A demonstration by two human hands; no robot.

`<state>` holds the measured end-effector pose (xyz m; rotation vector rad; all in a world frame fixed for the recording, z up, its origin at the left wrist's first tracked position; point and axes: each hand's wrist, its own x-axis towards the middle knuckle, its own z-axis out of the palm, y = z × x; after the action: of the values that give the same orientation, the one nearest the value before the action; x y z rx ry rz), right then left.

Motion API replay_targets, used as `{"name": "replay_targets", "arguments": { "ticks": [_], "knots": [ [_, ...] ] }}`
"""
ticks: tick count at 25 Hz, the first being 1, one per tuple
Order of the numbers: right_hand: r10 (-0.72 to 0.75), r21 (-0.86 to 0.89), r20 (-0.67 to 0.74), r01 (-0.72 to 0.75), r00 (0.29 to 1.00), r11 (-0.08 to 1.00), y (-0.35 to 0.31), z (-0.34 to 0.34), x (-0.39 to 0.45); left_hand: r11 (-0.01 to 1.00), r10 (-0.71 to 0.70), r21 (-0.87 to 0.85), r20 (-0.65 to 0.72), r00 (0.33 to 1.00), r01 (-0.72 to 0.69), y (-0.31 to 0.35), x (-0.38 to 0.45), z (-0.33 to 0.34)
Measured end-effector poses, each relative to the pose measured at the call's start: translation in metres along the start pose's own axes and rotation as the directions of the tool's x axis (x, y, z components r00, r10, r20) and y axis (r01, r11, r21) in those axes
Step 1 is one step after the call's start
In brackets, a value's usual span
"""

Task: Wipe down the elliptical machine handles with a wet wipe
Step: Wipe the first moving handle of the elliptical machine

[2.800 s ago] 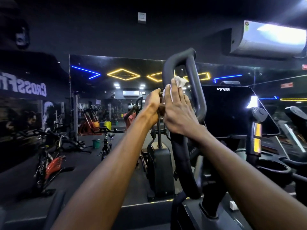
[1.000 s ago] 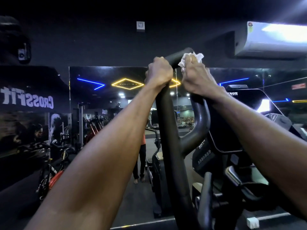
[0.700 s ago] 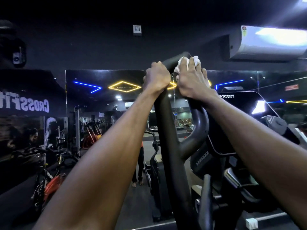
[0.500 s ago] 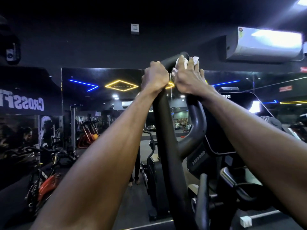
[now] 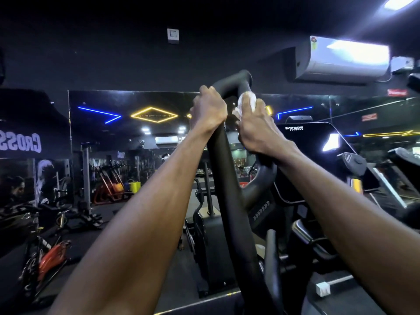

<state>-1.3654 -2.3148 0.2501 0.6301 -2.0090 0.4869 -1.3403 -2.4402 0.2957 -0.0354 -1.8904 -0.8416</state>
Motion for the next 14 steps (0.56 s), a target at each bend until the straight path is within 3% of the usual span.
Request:
{"name": "replay_targets", "arguments": {
  "ticks": [4,9,12,14],
  "knots": [
    [0.011,-0.201,0.012,-0.008,1.0,0.98,0.002,0.003,-0.016,1.0,0.005,-0.025,0.009,1.0,-0.005,0.0,-0.004,-0.001],
    [-0.028,-0.167,-0.003,0.028,1.0,0.986,0.0,0.001,-0.021,0.994,0.009,-0.106,0.003,1.0,-0.009,-0.007,-0.007,-0.001],
    [0.013,-0.106,0.07,-0.005,0.997,0.994,0.007,0.005,-0.064,0.993,0.017,-0.113,0.003,1.0,-0.017,-0.009,-0.015,-0.001],
    [0.076,-0.061,0.11,-0.069,0.991,0.996,0.002,-0.002,-0.05,0.994,0.008,-0.107,0.004,1.0,-0.008,-0.007,-0.019,-0.002]
  ]
}}
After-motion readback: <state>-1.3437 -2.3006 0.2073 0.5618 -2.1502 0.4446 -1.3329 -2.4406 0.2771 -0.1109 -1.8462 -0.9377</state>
